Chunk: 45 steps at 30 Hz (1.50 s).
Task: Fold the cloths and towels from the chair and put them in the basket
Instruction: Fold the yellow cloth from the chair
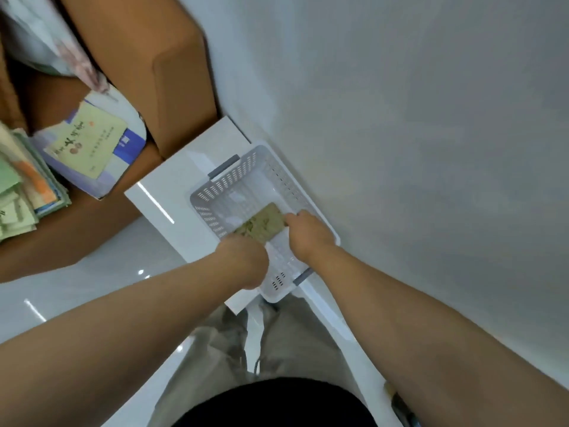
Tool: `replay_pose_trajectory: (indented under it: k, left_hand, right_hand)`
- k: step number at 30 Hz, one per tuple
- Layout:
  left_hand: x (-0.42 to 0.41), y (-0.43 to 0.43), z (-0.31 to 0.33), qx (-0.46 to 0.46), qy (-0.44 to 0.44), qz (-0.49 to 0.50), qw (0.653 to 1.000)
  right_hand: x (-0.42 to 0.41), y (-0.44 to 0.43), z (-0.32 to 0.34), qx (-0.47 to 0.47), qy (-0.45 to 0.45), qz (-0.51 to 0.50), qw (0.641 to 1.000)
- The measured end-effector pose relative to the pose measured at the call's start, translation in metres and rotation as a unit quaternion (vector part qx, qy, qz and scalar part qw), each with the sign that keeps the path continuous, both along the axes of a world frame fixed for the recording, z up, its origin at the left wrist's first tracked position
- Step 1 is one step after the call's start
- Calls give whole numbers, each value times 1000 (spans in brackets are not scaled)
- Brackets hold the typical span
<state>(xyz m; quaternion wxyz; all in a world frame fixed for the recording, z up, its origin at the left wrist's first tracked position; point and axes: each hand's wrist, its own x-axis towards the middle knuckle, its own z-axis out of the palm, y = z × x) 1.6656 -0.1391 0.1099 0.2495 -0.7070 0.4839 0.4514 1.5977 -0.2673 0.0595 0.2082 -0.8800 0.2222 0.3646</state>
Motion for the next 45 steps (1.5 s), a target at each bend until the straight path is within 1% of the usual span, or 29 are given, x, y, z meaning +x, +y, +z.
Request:
replay_pose_trajectory:
  k: [1,3,6,8,10,13,15,18,20,23,26,29,31,34,36,38,41,45]
  left_hand:
    - [1,9,15,-39,-17,23,999]
    - [3,25,41,-83,-27,53,995]
    - [5,48,62,-111,-11,78,991]
    - [3,56,70,-141,5,61,988]
    - [-1,59,74,-182,15,33,983]
    - [-15,55,86,-229,33,-32,972]
    - [-35,52,102,-243,44,-83,965]
    - [-85,39,132,-269,82,-141,949]
    - [-132,33,153,-282,102,-187,936]
    - [-217,29,168,-288,146,-253,912]
    - [-320,40,176,-288,197,-320,881]
    - [-437,67,179,-286,243,-369,851]
    - [-518,92,179,-275,269,-377,842]
    - [-632,134,182,-232,317,-347,852]
    - [-703,162,187,-197,353,-317,858]
    - [-772,186,195,-170,383,-300,857]
    - [-864,207,204,-153,401,-290,855]
    - [-978,202,193,-139,406,-288,856]
  right_hand:
    - [-9,1,19,-5,-6,-22,1000]
    - [-26,6,56,-11,-15,-76,997]
    - [-50,24,92,6,-36,-172,984]
    - [-68,41,106,16,-67,-254,965]
    - [-87,62,117,23,-118,-349,929]
    - [-121,106,134,25,-191,-491,849]
    - [-151,143,148,33,-206,-563,799]
    - [-210,180,161,22,-214,-637,740]
    - [-256,195,170,1,-222,-693,686]
    - [-337,222,181,-45,-255,-774,578]
    - [-426,264,192,-95,-282,-826,479]
    - [-521,319,202,-124,-286,-864,396]
    - [-587,359,209,-142,-284,-879,356]
    - [-687,419,226,-164,-263,-891,331]
    - [-749,453,239,-177,-239,-897,326]
    - [-813,479,249,-186,-218,-902,322]
    - [-899,497,255,-195,-204,-909,308]
    - [-1008,493,249,-198,-195,-910,307]
